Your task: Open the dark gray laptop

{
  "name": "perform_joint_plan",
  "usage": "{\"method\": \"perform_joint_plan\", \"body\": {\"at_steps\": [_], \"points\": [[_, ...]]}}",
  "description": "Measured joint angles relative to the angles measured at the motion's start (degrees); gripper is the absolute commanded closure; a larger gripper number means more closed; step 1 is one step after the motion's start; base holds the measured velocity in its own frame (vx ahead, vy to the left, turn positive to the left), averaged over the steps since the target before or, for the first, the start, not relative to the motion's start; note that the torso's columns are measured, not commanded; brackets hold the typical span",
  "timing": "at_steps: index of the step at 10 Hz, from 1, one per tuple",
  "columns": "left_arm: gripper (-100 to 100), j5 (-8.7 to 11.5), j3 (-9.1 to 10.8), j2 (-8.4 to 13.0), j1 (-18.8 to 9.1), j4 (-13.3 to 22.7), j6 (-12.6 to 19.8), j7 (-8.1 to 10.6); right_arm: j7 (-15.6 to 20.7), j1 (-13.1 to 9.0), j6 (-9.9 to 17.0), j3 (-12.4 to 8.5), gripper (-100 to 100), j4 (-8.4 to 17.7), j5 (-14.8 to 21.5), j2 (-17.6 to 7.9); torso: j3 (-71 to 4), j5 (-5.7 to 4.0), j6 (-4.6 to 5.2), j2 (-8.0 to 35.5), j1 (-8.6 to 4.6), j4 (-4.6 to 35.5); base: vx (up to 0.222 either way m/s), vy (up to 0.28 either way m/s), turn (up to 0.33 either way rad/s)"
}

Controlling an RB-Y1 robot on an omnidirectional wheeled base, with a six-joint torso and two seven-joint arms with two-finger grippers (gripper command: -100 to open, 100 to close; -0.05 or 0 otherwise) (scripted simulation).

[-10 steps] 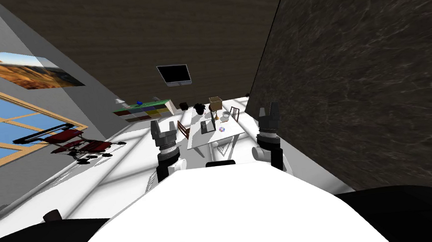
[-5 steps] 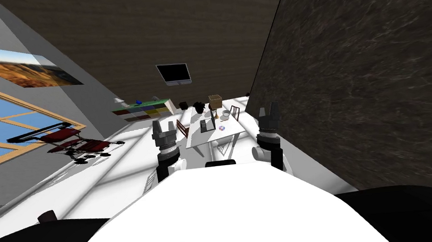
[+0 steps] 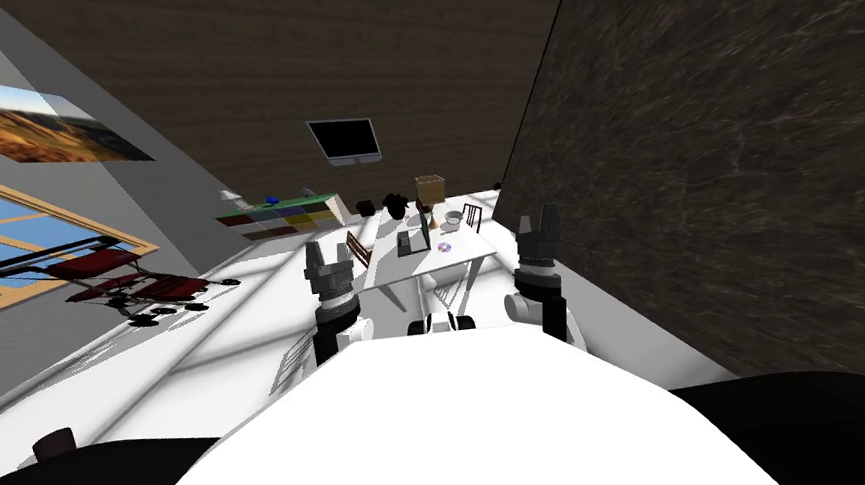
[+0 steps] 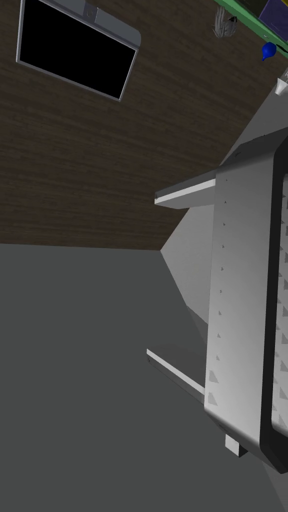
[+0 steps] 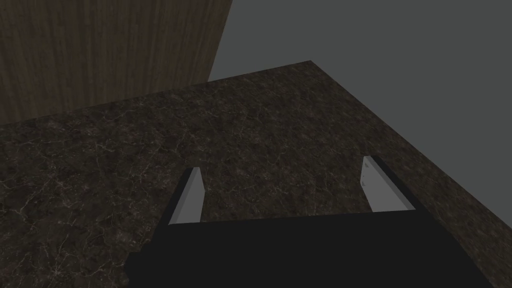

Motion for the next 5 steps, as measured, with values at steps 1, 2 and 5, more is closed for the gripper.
{"method": "perform_joint_plan", "body": {"at_steps": [1,2,5], "points": [[-100,0.65,0.46,1.23,-0.66,1.11,0.12,0.25,0.00,0.01,0.00,0.01,0,0.02,0.00,0.01,-4.00,-0.03,0.01,1.84,-0.14,1.87,0.047,-0.102,-0.032],[-100,1.29,0.83,2.22,-1.27,2.45,0.10,0.54,0.00,0.01,0.00,0.01,0,0.02,0.00,0.01,-5.14,-0.07,0.00,2.35,-0.24,2.42,0.031,-0.098,-0.020],[-100,3.32,1.93,3.90,-2.22,5.54,-0.15,1.55,0.00,0.01,0.01,0.01,0,0.03,0.00,0.01,-5.35,0.00,0.00,2.70,-0.01,2.69,0.033,-0.104,-0.026]]}}
